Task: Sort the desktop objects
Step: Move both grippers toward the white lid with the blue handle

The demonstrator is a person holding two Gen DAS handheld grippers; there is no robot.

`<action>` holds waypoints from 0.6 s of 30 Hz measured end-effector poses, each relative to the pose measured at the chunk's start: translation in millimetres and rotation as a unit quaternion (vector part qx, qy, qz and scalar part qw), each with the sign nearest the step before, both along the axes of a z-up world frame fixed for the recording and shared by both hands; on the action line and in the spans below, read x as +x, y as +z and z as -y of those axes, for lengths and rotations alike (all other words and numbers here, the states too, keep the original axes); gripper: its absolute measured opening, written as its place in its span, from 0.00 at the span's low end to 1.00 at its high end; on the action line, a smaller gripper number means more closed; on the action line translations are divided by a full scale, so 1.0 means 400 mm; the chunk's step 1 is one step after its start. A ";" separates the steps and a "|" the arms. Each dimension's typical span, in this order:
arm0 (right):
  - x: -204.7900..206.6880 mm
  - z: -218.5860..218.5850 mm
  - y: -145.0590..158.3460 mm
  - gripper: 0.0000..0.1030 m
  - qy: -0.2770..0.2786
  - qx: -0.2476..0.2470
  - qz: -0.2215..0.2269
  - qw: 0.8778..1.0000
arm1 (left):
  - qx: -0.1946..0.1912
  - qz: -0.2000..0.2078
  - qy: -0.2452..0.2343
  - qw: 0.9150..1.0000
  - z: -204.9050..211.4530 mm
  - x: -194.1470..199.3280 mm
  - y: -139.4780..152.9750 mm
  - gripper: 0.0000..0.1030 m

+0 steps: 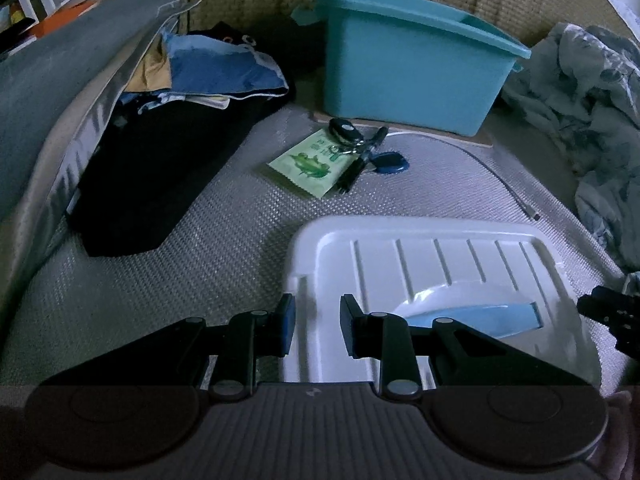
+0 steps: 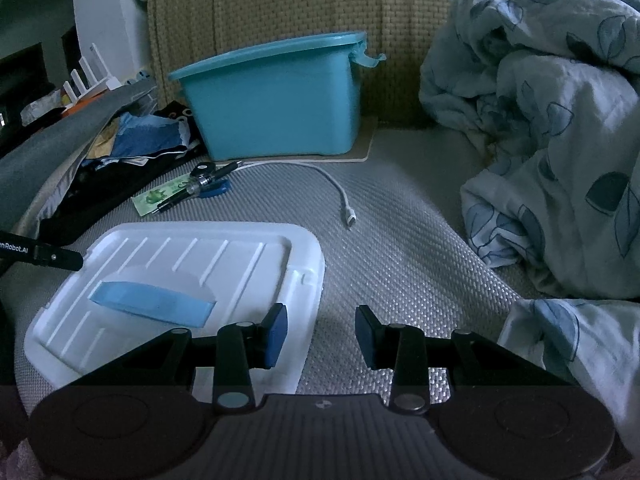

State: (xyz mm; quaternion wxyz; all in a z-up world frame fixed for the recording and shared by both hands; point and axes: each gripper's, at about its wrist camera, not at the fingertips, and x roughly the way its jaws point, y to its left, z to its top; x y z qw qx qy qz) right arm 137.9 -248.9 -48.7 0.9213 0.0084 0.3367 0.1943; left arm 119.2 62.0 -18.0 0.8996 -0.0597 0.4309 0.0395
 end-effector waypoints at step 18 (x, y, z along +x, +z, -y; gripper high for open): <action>-0.001 0.012 -0.002 0.40 0.026 0.044 -0.023 0.998 | -0.010 -0.018 0.005 1.000 -0.026 -0.003 -0.017 0.30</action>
